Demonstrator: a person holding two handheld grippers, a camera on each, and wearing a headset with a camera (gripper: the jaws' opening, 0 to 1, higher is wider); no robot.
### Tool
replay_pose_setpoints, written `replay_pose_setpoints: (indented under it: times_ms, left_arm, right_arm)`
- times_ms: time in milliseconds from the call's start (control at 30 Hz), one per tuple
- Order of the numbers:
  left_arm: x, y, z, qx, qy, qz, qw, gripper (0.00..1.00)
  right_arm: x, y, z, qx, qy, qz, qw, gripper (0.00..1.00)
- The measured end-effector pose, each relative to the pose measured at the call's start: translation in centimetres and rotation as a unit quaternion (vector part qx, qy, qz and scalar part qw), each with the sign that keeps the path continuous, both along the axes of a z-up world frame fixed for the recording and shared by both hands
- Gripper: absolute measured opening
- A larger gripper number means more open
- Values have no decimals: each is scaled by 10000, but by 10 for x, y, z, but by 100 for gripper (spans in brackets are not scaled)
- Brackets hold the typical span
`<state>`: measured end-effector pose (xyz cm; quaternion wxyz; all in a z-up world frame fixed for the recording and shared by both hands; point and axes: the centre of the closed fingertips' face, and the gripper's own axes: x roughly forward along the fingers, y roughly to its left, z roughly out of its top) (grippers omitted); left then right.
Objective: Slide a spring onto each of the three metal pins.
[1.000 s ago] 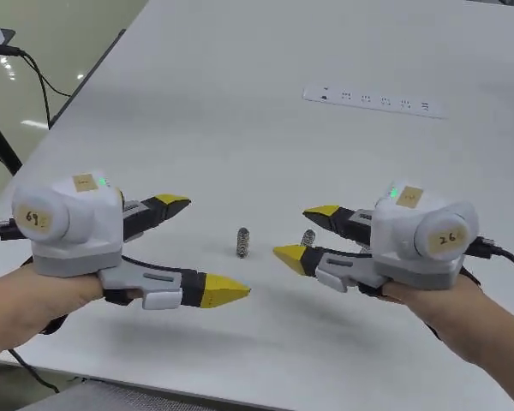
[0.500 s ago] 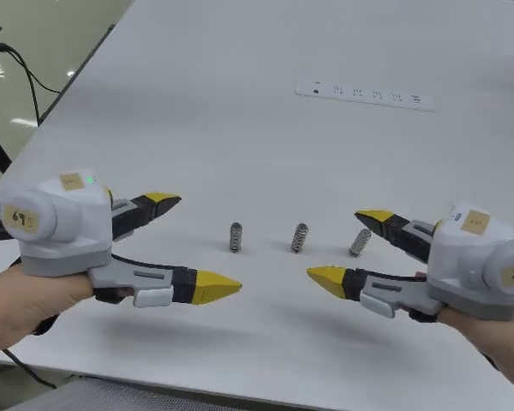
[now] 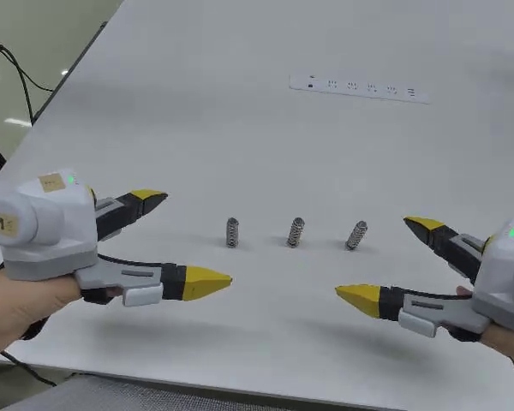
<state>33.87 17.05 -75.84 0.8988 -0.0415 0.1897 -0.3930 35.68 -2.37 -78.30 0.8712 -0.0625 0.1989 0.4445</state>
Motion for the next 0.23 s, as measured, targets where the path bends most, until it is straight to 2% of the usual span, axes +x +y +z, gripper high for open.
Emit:
replay_pose_setpoints:
  times_ms: [100, 233]
  left_arm:
    - [0, 3, -2, 142, -59, 18, 9999, 98]
    - [-3, 4, -3, 334, -112, -59, 9994, 98]
  right_arm:
    - [1, -4, 2, 40, -10, -49, 10000, 99]
    - [3, -4, 5, 89, -22, -122, 9999, 99]
